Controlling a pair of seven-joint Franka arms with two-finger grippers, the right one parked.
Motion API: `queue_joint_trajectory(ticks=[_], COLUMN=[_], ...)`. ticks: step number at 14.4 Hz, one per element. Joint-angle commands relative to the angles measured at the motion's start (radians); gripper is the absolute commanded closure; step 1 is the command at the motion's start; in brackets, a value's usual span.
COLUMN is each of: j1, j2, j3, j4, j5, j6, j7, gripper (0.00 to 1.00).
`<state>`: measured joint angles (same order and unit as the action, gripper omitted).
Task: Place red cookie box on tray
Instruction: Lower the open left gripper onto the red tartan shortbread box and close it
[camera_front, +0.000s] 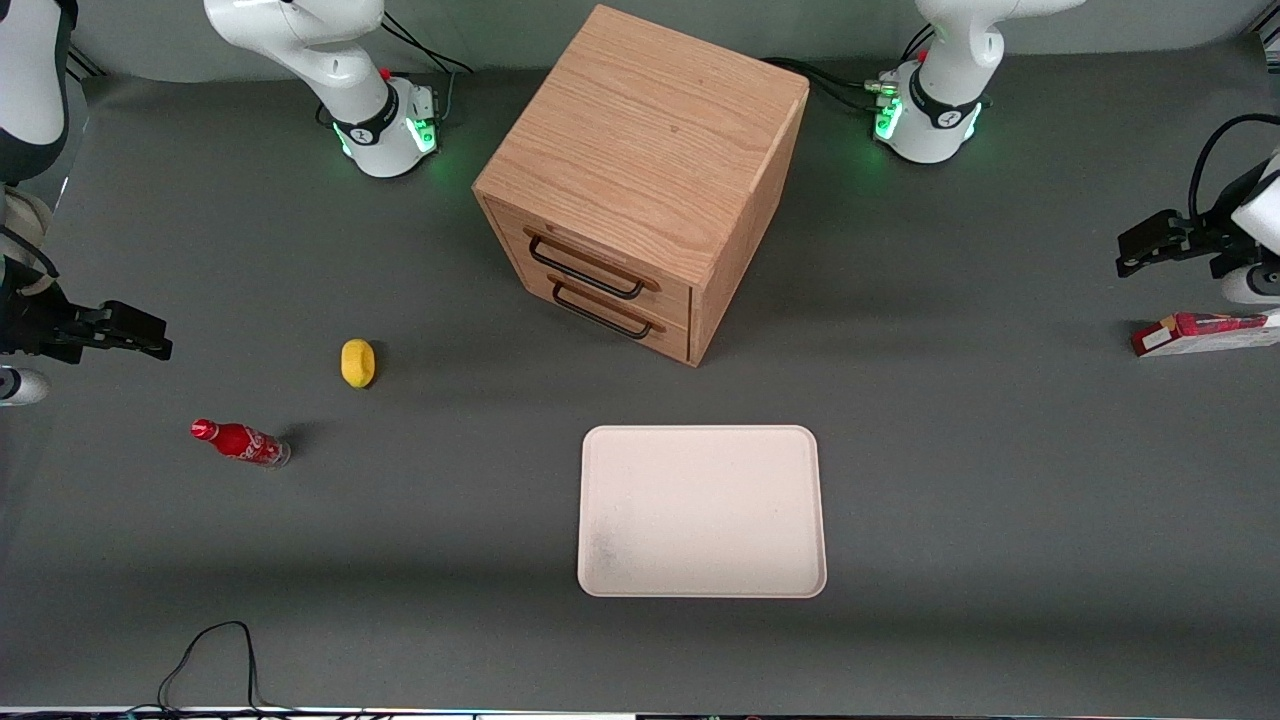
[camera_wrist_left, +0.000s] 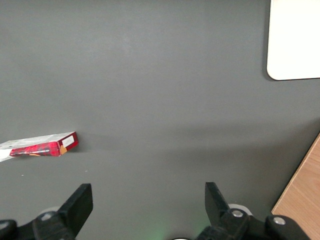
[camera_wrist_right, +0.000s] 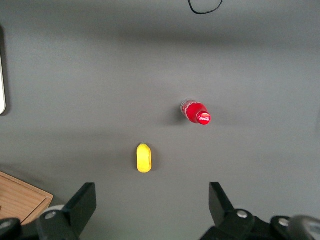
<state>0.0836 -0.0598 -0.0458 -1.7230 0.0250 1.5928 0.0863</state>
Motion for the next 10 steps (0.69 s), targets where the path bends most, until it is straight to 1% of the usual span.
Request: queue_joint_trajectory(ticks=[1,4,5,6,8,10], j1=[0.011,0.016,0.019,0.025,0.062,0.071], j2=[0.02,0.029,0.026,0.032,0.049,0.084], j3=[0.004,0.009,0.021,0.039,0.096,0.188], j4=[0.029,0.025,0.013,0.007,-0.01,-0.015], j5=[-0.014,-0.01,-0.001,0.004,0.016,0.019], j6=[0.003,-0.017,-0.03,-0.031,-0.01,0.053], j7=[0.013,0.018,0.064,0.151,0.408,0.693], gripper=[0.0,0.0,0.0,0.0,0.03,0.02])
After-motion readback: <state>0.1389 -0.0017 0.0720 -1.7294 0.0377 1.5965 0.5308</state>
